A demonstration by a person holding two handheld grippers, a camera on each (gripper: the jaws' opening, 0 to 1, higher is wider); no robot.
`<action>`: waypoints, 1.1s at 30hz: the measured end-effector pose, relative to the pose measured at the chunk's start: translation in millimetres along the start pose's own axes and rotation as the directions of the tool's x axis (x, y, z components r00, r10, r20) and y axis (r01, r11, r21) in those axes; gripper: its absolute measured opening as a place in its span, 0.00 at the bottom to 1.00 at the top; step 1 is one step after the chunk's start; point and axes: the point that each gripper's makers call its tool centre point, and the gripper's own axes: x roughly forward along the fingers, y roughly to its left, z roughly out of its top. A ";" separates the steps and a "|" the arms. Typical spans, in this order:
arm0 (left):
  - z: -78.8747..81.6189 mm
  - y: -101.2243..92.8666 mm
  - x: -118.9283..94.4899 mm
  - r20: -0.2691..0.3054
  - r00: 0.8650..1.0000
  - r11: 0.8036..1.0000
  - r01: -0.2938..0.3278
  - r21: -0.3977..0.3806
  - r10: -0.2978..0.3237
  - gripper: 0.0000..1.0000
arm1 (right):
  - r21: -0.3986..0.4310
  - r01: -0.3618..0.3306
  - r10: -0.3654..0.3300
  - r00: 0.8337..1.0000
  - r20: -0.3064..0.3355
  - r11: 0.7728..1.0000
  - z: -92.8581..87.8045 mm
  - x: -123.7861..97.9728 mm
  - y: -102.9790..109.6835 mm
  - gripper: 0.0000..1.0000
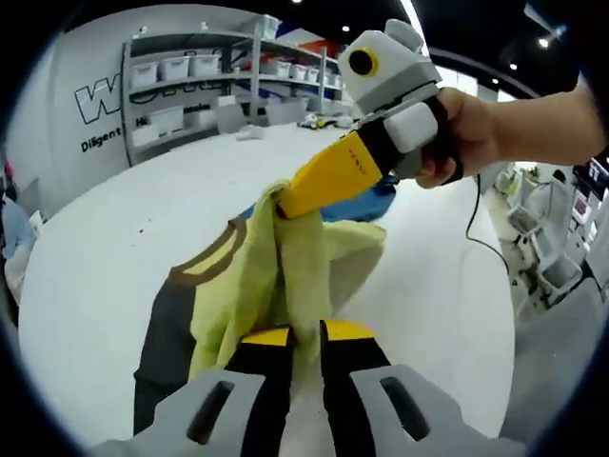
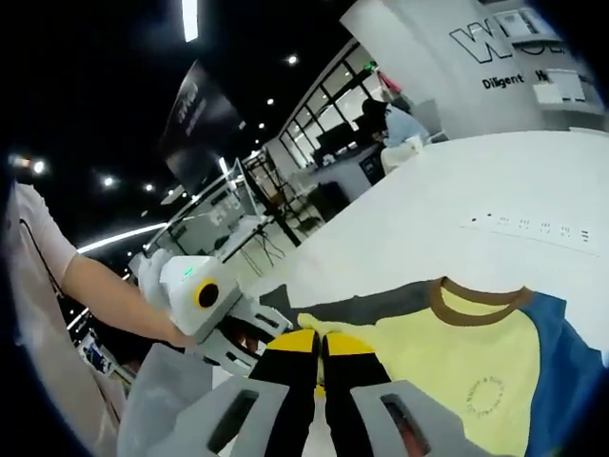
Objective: Fold the garment on the visible template until the final outline fits inside the template.
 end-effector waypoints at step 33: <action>105.2 -2.4 -129.3 0.270 0.942 0.843 0.307 -0.442 -0.202 0.01 | -0.202 0.641 -0.672 0.716 -0.188 0.740 -106.9 -110.3 -176.5 0.00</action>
